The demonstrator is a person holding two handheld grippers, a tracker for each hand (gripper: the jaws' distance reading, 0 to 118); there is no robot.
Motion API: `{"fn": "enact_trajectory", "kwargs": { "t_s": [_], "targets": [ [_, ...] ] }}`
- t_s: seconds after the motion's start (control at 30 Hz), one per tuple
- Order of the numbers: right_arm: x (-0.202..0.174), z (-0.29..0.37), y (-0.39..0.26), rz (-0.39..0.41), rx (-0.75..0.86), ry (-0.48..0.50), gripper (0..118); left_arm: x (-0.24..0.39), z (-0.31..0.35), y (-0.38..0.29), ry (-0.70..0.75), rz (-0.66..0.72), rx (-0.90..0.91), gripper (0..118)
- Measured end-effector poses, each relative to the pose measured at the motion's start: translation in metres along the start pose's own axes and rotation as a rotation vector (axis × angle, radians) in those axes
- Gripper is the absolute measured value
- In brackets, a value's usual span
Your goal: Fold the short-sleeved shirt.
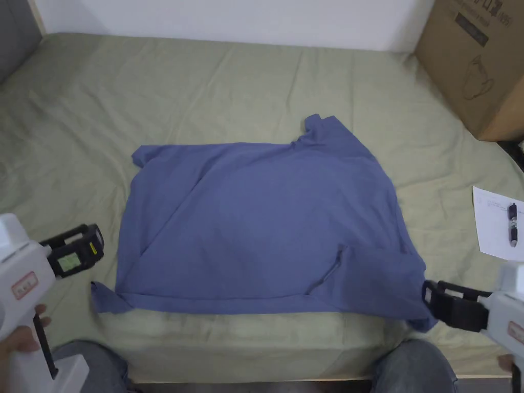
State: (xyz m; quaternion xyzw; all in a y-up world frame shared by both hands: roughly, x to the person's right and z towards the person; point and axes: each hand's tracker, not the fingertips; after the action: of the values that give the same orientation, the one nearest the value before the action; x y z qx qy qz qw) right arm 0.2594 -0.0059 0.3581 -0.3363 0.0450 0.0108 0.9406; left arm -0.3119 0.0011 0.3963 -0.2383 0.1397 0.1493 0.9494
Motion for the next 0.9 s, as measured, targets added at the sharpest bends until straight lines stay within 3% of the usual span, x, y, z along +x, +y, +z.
{"fn": "enact_trajectory", "kwargs": {
  "t_s": [0.13,0.33,0.43,0.5,0.53,0.57,0.6,0.63,0.67,0.7,0.9],
  "targets": [
    [-0.017,0.04,0.038,0.087,0.188,0.003,112,0.032,0.032,0.015,0.029,-0.156,0.175,118],
    [-0.051,0.067,0.049,0.035,0.379,0.008,113,0.066,0.048,-0.003,0.025,-0.259,0.244,117],
    [-0.065,0.066,0.043,0.018,0.388,0.023,111,0.075,0.053,-0.015,-0.016,-0.281,0.238,105],
    [-0.071,0.064,0.041,-0.001,0.388,0.032,95,0.079,0.057,-0.022,-0.033,-0.281,0.24,84],
    [-0.072,0.062,0.04,-0.012,0.401,0.047,77,0.081,0.059,-0.024,-0.052,-0.271,0.237,72],
    [-0.074,0.061,0.039,-0.02,0.408,0.053,48,0.081,0.059,-0.025,-0.058,-0.261,0.233,52],
    [-0.076,0.06,0.038,-0.023,0.408,0.045,27,0.083,0.059,-0.026,-0.062,-0.257,0.23,36],
    [-0.078,0.057,0.038,-0.023,0.403,0.034,9,0.084,0.059,-0.027,-0.066,-0.257,0.228,21],
    [-0.079,0.054,0.037,-0.013,0.393,0.018,1,0.086,0.059,-0.028,-0.065,-0.262,0.23,5],
    [-0.081,0.053,0.037,-0.017,0.39,0.017,0,0.087,0.058,-0.028,-0.056,-0.275,0.236,0],
    [-0.088,0.048,0.034,0.0,0.383,0.002,0,0.087,0.052,-0.028,-0.058,-0.281,0.221,0]
  ]
}}
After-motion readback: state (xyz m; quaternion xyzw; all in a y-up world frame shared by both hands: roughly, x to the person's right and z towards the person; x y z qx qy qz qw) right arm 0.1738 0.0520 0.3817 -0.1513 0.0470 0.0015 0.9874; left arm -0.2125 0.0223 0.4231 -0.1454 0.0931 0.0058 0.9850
